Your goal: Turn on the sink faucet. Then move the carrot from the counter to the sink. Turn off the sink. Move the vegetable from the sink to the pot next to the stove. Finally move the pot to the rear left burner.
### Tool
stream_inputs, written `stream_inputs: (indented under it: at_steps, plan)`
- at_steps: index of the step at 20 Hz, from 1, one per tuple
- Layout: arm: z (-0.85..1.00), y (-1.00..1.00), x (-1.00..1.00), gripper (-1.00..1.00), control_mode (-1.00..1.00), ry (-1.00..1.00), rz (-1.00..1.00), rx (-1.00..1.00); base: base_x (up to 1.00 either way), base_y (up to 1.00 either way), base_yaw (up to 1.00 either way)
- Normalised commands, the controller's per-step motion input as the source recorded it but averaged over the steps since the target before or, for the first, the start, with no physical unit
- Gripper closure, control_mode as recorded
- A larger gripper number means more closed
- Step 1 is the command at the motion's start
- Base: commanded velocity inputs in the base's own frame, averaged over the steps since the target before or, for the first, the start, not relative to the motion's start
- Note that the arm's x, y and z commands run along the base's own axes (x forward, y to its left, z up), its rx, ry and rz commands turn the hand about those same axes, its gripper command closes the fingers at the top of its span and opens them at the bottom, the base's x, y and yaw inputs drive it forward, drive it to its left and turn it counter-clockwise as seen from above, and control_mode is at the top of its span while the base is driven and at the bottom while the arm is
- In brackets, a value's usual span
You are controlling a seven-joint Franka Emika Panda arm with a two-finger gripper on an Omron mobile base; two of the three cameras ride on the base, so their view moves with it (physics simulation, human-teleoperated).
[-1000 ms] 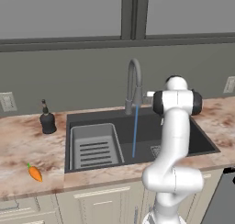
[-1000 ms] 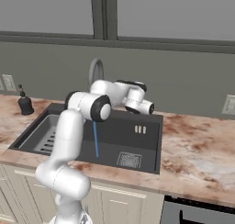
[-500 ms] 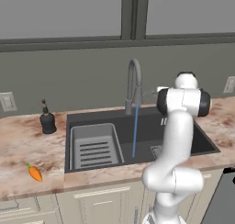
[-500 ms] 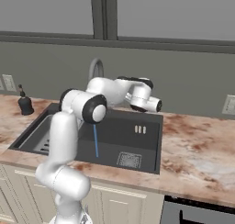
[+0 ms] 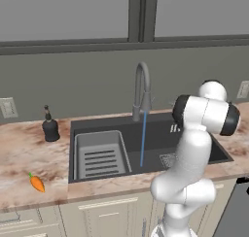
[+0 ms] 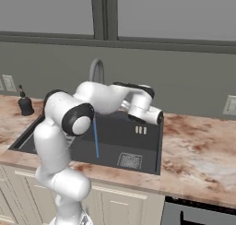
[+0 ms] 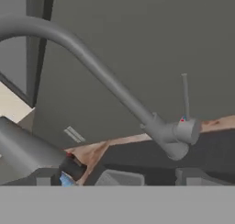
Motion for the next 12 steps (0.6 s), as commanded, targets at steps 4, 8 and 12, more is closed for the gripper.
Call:
stream_inputs:
  at_steps: [4, 8, 12]
  plan:
    - [0.19, 0.04, -1.0, -1.0, -1.0, 0.0, -0.04, 0.0, 0.0, 0.0, 0.0]
    - [0.22, 0.15, -1.0, -1.0, -1.0, 0.01, -0.01, -0.01, 0.0, 0.0, 0.0]
    - [0.26, 0.43, -1.0, -1.0, -1.0, 0.06, 0.0, -0.07, 0.0, 0.0, 0.0]
